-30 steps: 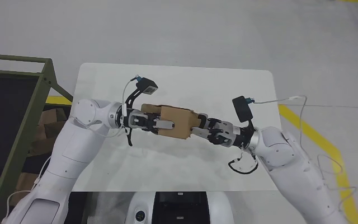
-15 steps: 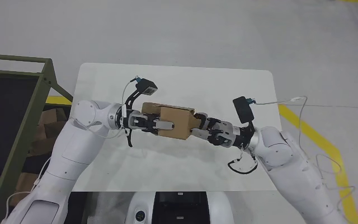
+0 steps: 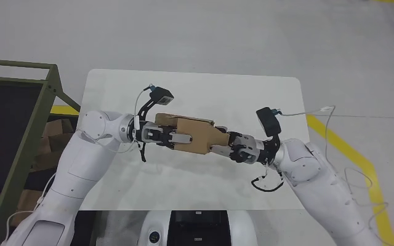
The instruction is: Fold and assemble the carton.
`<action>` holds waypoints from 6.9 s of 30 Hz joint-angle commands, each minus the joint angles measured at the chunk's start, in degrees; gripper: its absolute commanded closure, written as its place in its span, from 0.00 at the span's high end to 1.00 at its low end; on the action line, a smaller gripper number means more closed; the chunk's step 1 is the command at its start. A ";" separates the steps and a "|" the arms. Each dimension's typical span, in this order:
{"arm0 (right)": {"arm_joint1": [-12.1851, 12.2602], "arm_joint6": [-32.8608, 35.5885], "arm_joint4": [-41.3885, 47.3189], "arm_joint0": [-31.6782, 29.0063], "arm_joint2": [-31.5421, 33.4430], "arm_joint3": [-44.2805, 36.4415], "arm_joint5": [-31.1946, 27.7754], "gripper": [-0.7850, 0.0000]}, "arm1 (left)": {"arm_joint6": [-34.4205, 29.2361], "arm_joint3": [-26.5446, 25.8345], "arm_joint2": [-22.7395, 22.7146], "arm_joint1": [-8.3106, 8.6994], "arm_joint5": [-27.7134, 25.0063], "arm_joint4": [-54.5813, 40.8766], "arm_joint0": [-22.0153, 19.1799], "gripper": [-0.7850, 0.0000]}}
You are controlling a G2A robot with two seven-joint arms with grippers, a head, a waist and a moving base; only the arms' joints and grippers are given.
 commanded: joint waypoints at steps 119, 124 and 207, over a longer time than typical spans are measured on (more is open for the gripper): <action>0.77 -19.49 -26.09 -14.94 15.14 -10.45 1.23 0.03 | 10.49 -11.13 1.07 1.21 -2.31 37.98 -1.74 0.00; 0.74 -20.96 -27.82 -15.92 15.49 -10.79 0.05 0.00 | 12.19 -12.83 1.67 1.24 -1.44 43.31 -1.50 0.00; 0.74 -20.96 -27.82 -15.92 15.49 -10.79 0.05 1.00 | 11.47 -15.65 47.25 8.01 -8.84 95.30 -24.98 0.00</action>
